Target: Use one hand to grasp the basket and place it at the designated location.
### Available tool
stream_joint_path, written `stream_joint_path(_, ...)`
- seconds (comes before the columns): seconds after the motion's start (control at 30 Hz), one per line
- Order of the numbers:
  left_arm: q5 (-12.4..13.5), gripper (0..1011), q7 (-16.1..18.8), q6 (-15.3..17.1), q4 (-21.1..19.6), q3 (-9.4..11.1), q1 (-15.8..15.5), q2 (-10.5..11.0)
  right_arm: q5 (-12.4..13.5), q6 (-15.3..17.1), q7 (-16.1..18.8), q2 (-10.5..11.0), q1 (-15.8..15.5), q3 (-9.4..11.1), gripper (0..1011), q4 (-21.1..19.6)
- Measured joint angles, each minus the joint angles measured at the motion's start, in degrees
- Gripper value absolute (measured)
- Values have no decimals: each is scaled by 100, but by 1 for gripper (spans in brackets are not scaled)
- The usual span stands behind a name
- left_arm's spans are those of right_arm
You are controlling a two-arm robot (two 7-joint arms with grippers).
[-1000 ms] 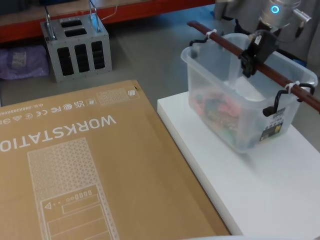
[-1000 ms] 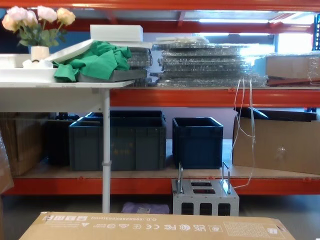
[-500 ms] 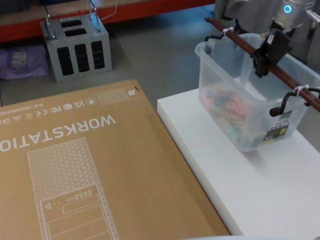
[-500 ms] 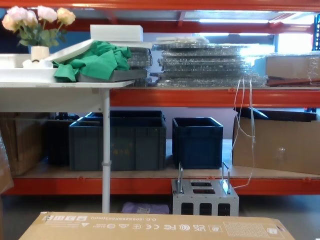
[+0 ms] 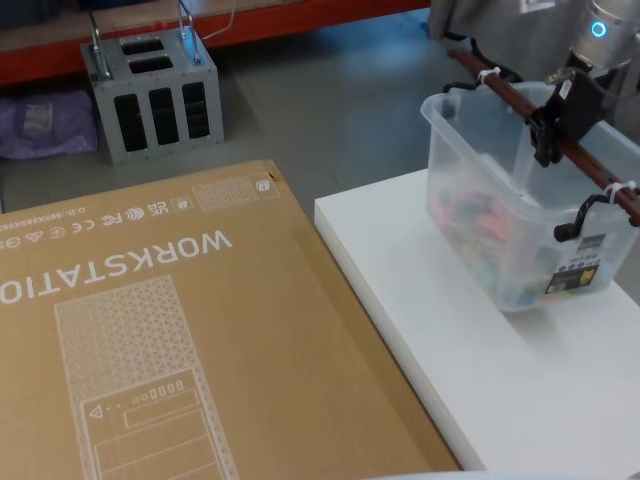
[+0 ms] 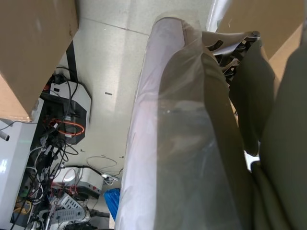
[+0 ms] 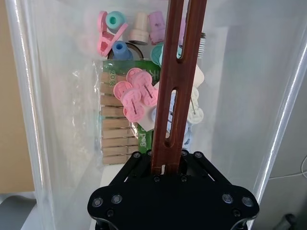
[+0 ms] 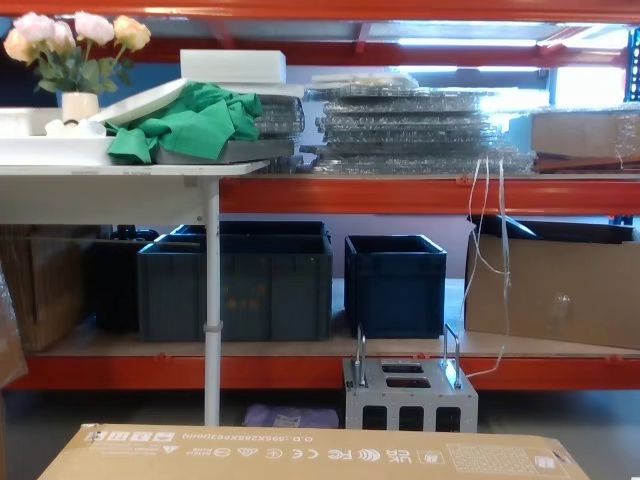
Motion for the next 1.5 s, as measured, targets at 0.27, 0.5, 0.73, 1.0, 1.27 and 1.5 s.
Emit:
stream_joint_path(0.27,0,0,0,0,0,0,0,0,-17,10,32,19,-112,40,114,11)
stream_joint_path(0.5,0,0,0,0,0,0,0,0,-52,13,55,3,-182,99,114,-7)
stream_joint_path(0.73,0,0,0,0,1,0,0,0,-125,-63,109,-81,-286,99,114,-46)
stream_joint_path(1.0,0,0,0,0,0,0,0,0,-224,-275,194,-172,-399,60,114,-119)
stream_joint_path(1.27,0,0,0,0,1,0,0,0,-269,-381,229,-290,-507,88,111,-177)
stream_joint_path(1.5,0,0,0,0,0,0,0,0,-310,-428,247,-356,-557,131,111,-177)
